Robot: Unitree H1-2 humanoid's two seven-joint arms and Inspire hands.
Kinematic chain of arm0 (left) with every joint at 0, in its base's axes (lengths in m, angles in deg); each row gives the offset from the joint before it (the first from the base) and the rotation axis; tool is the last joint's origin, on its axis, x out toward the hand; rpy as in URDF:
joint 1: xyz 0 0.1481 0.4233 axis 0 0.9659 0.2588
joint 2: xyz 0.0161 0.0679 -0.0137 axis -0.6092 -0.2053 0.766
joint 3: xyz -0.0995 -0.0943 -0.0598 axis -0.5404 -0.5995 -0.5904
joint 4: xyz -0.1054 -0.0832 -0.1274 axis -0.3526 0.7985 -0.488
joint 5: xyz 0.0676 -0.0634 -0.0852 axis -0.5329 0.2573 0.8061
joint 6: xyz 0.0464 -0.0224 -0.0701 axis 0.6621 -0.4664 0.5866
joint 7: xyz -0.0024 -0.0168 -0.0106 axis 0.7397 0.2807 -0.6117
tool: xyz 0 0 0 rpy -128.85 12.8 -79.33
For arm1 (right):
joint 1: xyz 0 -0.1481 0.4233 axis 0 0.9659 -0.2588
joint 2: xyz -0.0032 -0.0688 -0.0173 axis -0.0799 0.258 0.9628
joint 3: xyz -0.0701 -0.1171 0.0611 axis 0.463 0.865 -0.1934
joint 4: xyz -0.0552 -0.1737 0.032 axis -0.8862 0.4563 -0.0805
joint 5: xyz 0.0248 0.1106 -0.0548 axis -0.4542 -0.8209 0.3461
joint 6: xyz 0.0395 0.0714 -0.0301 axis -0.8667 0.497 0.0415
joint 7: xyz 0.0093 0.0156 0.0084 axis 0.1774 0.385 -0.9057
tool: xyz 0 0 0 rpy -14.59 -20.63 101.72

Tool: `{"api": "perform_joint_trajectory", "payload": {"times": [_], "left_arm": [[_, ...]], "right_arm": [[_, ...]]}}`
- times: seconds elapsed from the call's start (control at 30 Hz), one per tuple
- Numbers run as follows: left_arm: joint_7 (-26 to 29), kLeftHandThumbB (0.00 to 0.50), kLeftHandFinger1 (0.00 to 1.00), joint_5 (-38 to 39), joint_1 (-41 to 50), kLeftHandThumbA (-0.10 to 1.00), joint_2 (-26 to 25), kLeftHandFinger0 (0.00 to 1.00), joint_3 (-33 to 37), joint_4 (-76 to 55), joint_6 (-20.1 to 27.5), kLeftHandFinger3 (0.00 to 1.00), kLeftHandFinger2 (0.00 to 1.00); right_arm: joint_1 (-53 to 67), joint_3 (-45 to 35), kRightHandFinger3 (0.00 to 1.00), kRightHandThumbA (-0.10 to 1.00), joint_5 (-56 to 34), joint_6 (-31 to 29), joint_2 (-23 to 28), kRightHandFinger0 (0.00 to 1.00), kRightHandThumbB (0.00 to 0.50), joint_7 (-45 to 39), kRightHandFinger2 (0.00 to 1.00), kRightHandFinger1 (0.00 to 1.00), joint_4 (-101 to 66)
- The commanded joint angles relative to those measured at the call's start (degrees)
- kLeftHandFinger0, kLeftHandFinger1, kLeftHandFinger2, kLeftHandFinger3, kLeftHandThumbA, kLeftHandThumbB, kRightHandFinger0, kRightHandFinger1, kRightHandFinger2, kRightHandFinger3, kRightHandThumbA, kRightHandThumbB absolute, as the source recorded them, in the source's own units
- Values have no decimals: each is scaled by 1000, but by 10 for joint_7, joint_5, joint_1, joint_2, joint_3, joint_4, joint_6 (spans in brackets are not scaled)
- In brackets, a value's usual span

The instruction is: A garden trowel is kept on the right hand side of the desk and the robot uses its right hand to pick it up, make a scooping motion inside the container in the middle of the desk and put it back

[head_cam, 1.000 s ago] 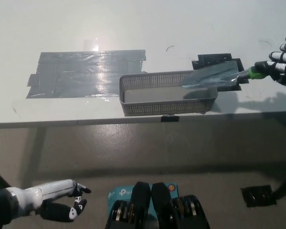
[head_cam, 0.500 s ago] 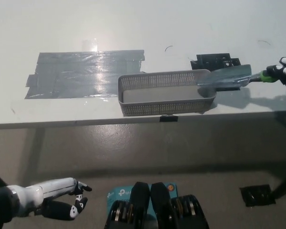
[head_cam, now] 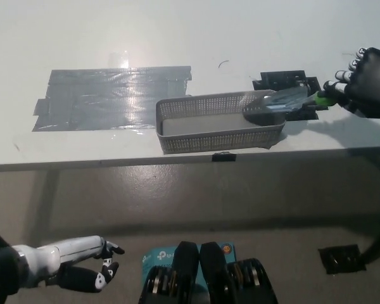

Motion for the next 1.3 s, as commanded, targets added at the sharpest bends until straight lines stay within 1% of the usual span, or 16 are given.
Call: {"api": "perform_joint_trajectory", "payload": {"times": [0.0, 0.1, 0.13, 0.2, 0.3, 0.33, 0.43, 0.5, 0.57, 0.7, 0.83, 0.93, 1.03, 1.13, 1.23, 1.27], "left_arm": [[-21, 456, 1000, 0, -28, 1000, -14, 1000, -3, -16, -8, 1000, 1000], [-24, 459, 1000, -7, -36, 1000, -14, 1000, 3, -20, -8, 1000, 1000], [-27, 437, 1000, -8, -39, 1000, -13, 1000, 4, -22, -8, 1000, 1000], [-26, 451, 1000, -9, -43, 1000, -17, 1000, 9, -21, -8, 1000, 1000], [-20, 467, 1000, -4, -51, 1000, -21, 1000, 18, -15, -8, 1000, 1000], [-21, 484, 1000, -6, -54, 1000, -20, 1000, 18, -11, -8, 1000, 1000], [-18, 500, 1000, -4, -62, 1000, -24, 1000, 24, -4, -8, 1000, 1000], [-17, 500, 1000, -1, -69, 1000, -25, 1000, 30, -1, -8, 1000, 1000], [-14, 500, 1000, -1, -71, 1000, -25, 1000, 33, 1, -8, 1000, 1000], [-10, 500, 1000, 8, -74, 1000, -30, 1000, 45, 4, -8, 1000, 1000], [-11, 500, 1000, 7, -72, 1000, -28, 1000, 46, 5, -8, 1000, 1000], [-8, 500, 1000, 5, -72, 1000, -26, 1000, 53, 7, -8, 1000, 1000], [-8, 500, 1000, 5, -72, 1000, -22, 1000, 55, 8, -8, 1000, 1000], [-12, 500, 1000, 1, -72, 1000, -18, 1000, 54, 11, -8, 1000, 1000], [-12, 500, 1000, 4, -69, 1000, -19, 1000, 57, 10, -8, 1000, 1000], [-13, 500, 1000, 3, -66, 1000, -19, 1000, 58, 9, -8, 1000, 1000]], "right_arm": [[-28, -32, 228, -40, 31, -5, 20, 0, 307, -37, 0, 0, -20], [-32, -16, 234, -66, 19, -8, 26, 0, 299, -56, 7, 0, -19], [-44, 22, 310, -49, 7, -8, 36, 0, 319, -39, 0, 0, -15], [-42, 36, 360, -43, 2, -8, 42, 0, 264, -17, 0, 0, -10], [-45, 54, 357, -75, 2, -8, 44, 0, 238, -10, 0, 0, -6], [-42, 48, 356, -81, -15, -8, 35, 0, 253, -41, 127, 0, -11], [-30, 26, 316, -28, 19, -8, 10, 0, 276, -19, 16, 0, -6], [-30, 30, 284, -42, -1, -8, 4, 0, 286, -13, 111, 0, -10], [-32, 41, 286, 21, -8, -8, -14, 0, 233, 12, 4, 0, -10], [-38, 58, 244, -11, -20, -8, -34, 0, 202, 30, 33, 0, -14], [-42, 63, 275, -64, -39, -8, -47, 0, 233, 17, 128, 0, -8], [-53, 80, 240, -100, -46, -8, -61, 0, 206, 46, 49, 0, 13], [-76, 101, 202, -91, -62, -8, -85, 0, 131, 65, 27, 0, 48], [-93, 116, 202, -99, -64, -8, -97, 0, 113, 73, 104, 0, 57], [-96, 114, 190, -100, -43, -8, -118, 0, 152, 105, 103, 0, 74], [-94, 117, 160, -100, -43, -8, -127, 0, 136, 118, 30, 0, 87]]}}
